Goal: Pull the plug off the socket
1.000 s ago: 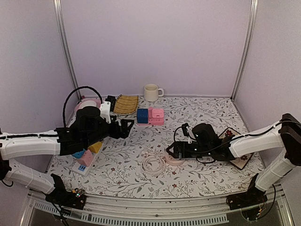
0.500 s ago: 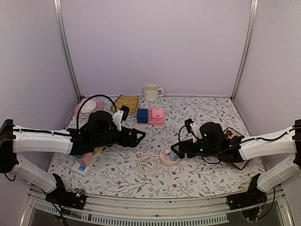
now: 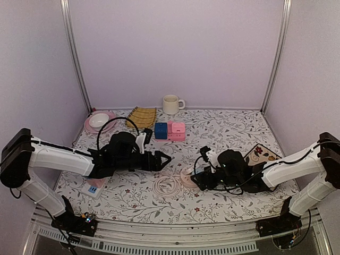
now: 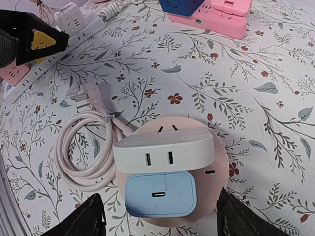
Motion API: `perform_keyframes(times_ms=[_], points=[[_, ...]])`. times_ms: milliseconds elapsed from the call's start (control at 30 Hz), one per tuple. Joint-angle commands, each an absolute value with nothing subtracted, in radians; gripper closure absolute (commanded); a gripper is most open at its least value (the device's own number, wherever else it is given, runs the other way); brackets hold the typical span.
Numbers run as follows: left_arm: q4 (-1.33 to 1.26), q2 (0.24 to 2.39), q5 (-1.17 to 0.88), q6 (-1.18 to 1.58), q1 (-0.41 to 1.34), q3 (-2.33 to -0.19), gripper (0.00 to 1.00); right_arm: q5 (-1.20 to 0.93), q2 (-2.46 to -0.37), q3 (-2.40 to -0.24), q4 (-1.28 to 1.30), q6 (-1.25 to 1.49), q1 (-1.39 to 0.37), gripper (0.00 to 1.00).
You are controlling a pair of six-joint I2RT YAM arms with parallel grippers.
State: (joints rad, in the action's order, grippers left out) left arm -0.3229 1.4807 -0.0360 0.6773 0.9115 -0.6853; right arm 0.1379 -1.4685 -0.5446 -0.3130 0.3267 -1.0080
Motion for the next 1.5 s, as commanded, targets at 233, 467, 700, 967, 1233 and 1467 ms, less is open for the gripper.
perform_keyframes(times_ms=[233,467,700,967,1233,1467], points=[[-0.436,1.518,-0.056,0.803,0.936,-0.668,0.07,0.234,-1.549,-0.562,-0.395,0.305,-1.033,0.28],[-0.486,1.522,-0.099,0.853,0.936,-0.637,0.06,0.232,-1.569,-0.604,-0.395,0.316,-1.046,0.39],[-0.470,1.516,-0.109,0.850,0.935,-0.623,0.07,0.233,-1.548,-0.619,-0.397,0.368,-1.046,0.65],[-0.327,1.560,-0.071,0.681,0.961,-0.713,0.13,0.218,-1.534,-0.631,-0.369,0.377,-1.046,0.53],[-0.163,1.678,-0.002,0.444,1.047,-0.888,0.24,0.263,-1.436,-0.552,-0.333,0.414,-1.046,0.33],[-0.081,1.808,0.044,0.351,1.084,-1.021,0.39,0.296,-1.375,-0.499,-0.305,0.456,-1.046,0.28]])
